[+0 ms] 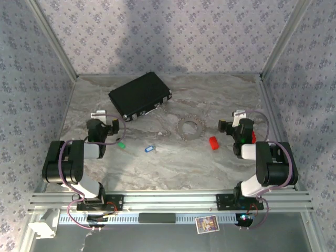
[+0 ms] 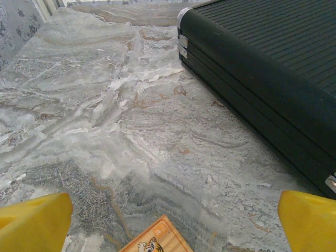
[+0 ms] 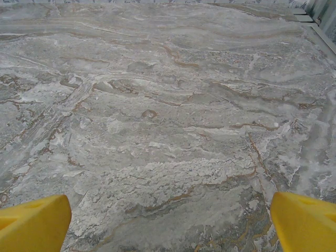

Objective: Put the keys on the keyring

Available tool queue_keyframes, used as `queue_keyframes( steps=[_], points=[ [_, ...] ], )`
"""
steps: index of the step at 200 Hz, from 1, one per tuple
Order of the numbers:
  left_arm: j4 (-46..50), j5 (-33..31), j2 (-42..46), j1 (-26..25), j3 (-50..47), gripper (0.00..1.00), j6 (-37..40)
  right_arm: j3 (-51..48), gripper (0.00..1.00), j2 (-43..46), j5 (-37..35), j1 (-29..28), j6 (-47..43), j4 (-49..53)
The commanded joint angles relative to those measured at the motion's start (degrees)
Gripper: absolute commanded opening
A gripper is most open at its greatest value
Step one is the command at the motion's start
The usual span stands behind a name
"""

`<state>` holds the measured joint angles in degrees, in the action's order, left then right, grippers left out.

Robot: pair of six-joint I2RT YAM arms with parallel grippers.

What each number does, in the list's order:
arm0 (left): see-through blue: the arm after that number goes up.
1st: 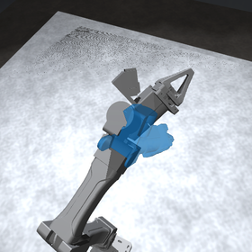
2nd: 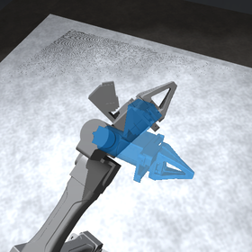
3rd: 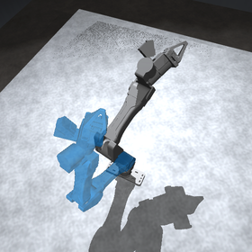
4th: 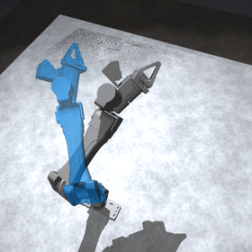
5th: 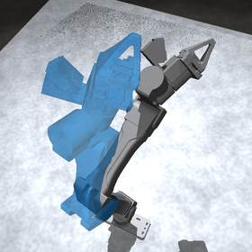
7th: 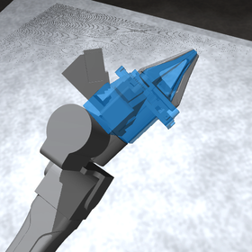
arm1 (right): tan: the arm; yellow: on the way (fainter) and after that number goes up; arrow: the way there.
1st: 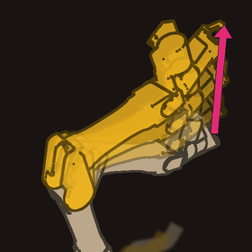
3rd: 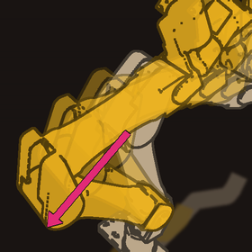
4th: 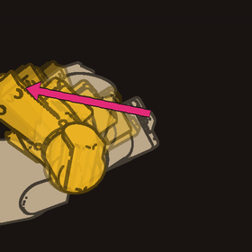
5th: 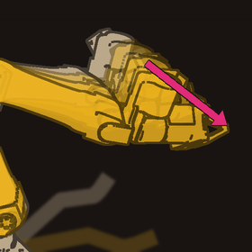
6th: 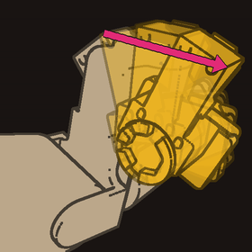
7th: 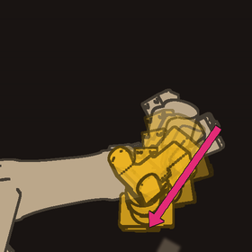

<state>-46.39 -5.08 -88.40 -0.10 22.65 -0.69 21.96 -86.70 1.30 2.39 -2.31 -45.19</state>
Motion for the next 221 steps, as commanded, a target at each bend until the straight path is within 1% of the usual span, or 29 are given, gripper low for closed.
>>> queue_keyframes(
  steps=[1, 221],
  points=[
    [-0.1, 1.4, 0.4, 0.3, 1.2, 1.00, -0.3, 1.1, 0.99, -0.5, -0.4, 0.3, 0.7, 0.1],
    [0.0, 1.9, 0.3, 0.5, 1.3, 1.00, -0.5, 0.9, 0.99, -0.5, -0.3, 0.3, 0.7, -0.1]
  ],
)
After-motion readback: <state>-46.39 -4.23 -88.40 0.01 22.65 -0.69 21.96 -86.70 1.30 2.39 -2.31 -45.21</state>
